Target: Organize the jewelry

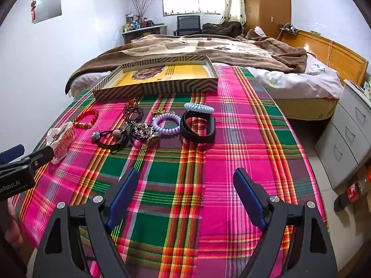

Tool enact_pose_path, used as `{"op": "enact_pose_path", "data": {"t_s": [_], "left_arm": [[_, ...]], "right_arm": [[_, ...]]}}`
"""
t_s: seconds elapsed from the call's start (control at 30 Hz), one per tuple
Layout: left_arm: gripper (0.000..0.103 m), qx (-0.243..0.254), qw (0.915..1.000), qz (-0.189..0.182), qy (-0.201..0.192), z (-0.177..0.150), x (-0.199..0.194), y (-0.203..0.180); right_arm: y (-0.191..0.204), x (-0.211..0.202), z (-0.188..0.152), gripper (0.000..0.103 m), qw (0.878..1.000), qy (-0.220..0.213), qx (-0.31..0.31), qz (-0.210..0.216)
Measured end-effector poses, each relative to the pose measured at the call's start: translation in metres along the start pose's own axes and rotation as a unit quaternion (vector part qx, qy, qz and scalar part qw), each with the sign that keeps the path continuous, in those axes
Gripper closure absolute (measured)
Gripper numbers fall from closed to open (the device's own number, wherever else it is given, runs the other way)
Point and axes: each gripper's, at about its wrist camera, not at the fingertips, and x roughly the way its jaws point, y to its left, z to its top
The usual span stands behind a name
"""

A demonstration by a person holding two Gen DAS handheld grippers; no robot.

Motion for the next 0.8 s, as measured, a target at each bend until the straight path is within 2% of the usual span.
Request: {"op": "enact_pose_path", "data": {"t_s": [0.33, 0.43, 0.6, 0.7, 0.8], "left_arm": [[0.000, 0.001, 0.9999, 0.010, -0.008, 0.001, -0.005, -0.006], [0.000, 0.004, 0.9997, 0.012, -0.021, 0.002, -0.010, -0.007], [0.000, -0.002, 0.9996, -0.016, -0.025, 0.006, -0.013, -0.001], [0.000, -0.018, 0.9986, -0.041, -0.029, 0.006, -0.012, 0.004], [0.000, -0.041, 0.9975, -0.052, -0.023, 0.005, -0.007, 0.009]], "right_arm": [[0.000, -0.003, 0.001, 0.019, 1.000, -0.008, 0.001, -0.008], [-0.002, -0.007, 0.002, 0.019, 1.000, -0.015, 0.002, -0.013], [-0.001, -0.008, 0.003, 0.019, 1.000, -0.017, 0.000, -0.014], [0.000, -0.008, 0.003, 0.019, 1.000, -0.019, 0.000, -0.015], [0.000, -0.008, 0.004, 0.019, 1.000, -0.018, 0.000, -0.015]]}}
